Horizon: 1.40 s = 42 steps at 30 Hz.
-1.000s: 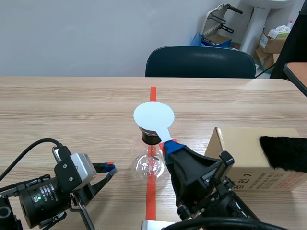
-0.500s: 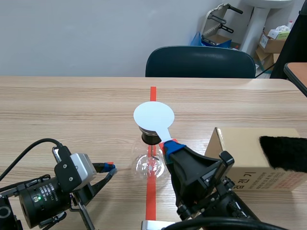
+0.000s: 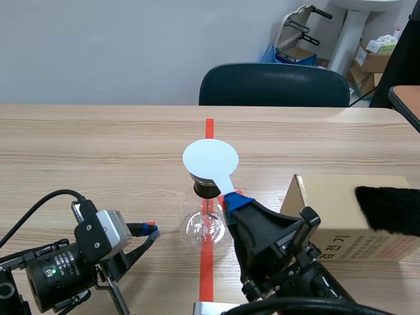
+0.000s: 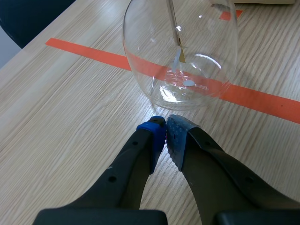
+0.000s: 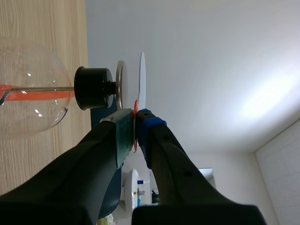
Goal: Do the electroscope experiment
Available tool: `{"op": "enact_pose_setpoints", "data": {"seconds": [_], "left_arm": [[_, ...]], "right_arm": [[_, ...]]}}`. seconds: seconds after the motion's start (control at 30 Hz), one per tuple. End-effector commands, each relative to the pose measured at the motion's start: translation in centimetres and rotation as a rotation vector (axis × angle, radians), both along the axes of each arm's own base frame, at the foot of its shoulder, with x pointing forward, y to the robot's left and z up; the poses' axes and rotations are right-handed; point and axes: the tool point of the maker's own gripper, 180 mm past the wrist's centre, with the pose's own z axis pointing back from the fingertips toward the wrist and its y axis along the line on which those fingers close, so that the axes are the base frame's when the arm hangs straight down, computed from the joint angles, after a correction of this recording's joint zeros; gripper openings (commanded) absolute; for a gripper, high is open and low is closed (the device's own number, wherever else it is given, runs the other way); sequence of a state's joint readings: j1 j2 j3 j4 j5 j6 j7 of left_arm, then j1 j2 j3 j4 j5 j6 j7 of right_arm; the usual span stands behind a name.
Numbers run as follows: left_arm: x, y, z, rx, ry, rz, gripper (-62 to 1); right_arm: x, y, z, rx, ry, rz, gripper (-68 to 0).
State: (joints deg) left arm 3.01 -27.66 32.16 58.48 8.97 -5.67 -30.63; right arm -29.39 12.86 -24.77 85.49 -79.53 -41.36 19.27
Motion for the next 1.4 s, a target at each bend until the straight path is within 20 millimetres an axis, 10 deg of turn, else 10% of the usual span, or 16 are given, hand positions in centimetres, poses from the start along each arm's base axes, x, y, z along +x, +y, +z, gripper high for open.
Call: {"op": "enact_pose_setpoints", "data": {"seconds": [0.0, 0.53, 1.13, 1.37], "left_arm": [[0.3, 0.0, 0.6, -0.013, -0.019, 0.001, -55.4], [0.3, 0.0, 0.6, -0.013, -0.019, 0.001, -55.4], [0.3, 0.0, 0.6, -0.013, -0.019, 0.001, -55.4], [0.3, 0.0, 0.6, -0.013, -0.019, 0.001, -55.4]], "right_arm": [[0.6, -0.2, 2.2, 0.029, -0.095, -0.004, -65.8], [0.9, -0.7, 2.2, 0.033, -0.093, -0.037, -65.8], [4.3, -9.0, 2.1, 0.089, -0.058, -0.539, -65.8], [4.3, -8.8, 2.1, 0.088, -0.059, -0.528, -65.8]]}}
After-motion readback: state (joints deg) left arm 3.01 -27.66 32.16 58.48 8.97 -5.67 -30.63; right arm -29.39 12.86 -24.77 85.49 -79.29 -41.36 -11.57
